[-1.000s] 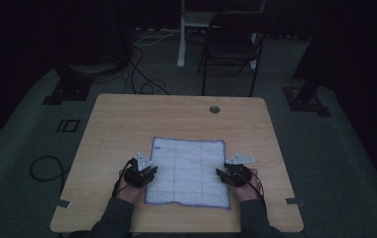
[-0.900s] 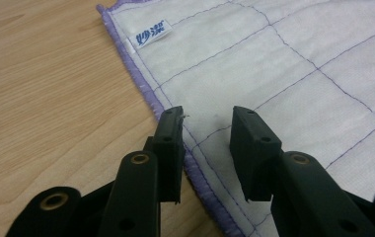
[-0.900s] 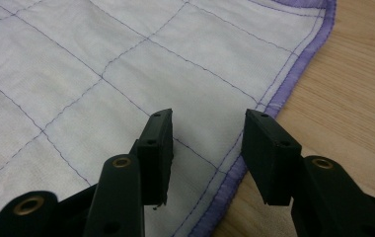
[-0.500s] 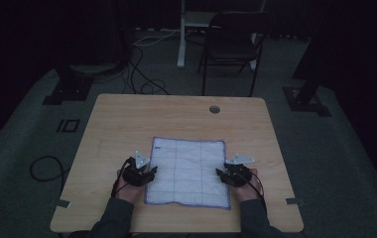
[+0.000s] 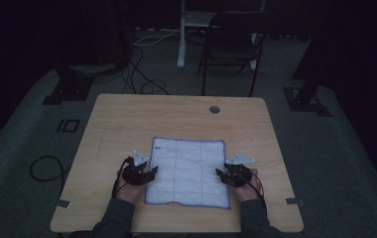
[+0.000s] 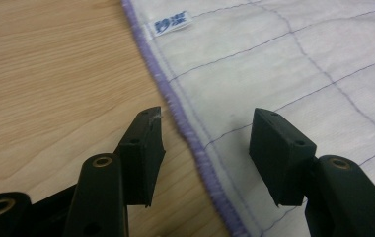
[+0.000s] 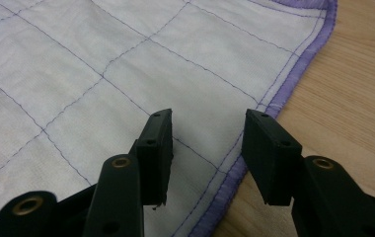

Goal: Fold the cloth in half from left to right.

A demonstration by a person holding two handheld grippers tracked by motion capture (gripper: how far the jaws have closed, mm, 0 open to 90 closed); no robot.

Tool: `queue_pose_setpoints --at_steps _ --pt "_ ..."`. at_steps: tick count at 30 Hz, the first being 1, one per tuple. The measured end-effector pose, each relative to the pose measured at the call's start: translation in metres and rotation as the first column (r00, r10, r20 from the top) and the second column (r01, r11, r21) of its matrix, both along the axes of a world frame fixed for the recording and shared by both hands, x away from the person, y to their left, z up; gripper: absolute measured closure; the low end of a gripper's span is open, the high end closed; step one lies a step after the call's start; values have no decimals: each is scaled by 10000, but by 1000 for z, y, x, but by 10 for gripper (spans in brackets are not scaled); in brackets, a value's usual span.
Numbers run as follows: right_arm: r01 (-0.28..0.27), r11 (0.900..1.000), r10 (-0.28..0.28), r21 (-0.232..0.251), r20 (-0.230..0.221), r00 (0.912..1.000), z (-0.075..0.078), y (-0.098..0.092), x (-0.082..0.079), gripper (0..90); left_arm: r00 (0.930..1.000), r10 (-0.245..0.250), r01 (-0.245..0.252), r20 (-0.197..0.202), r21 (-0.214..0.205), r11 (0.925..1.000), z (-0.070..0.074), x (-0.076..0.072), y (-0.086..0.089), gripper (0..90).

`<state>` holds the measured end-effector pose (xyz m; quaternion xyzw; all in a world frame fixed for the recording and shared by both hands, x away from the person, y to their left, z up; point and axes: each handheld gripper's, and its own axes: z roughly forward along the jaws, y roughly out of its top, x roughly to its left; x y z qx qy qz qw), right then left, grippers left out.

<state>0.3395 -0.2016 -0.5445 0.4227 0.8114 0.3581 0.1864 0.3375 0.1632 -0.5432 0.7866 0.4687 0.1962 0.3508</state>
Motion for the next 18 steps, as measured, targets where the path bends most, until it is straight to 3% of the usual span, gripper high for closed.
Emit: queue_pose_setpoints --at_steps 4,8,10,13,15,16,18 --pt "-4 10000 4 -12 14 10000 0 0 0 553 9999 -160 158 -46 -458 9988 -1 3 -4 470" --pt "4 10000 -4 -20 15 10000 0 0 0 552 9999 -103 102 -8 -382 9992 -1 4 -8 482" --pt "5 10000 -4 -25 23 10000 0 0 0 553 9999 -91 92 51 -149 9998 0 2 -8 627" --pt "15 10000 -15 -1 13 10000 0 0 0 549 9999 -113 113 -16 -182 9998 0 1 -7 768" --pt "-35 9999 35 129 -44 10000 0 0 0 545 9998 -198 196 -101 -199 9996 1 -1 -5 768" --pt "-153 9988 157 467 -86 9998 0 -1 -1 565 9998 -216 216 -19 -17 9998 1 -3 -5 855" --pt "-195 9988 197 443 -38 9998 1 0 -2 570 9997 -248 248 -23 105 9996 2 -3 -4 864"
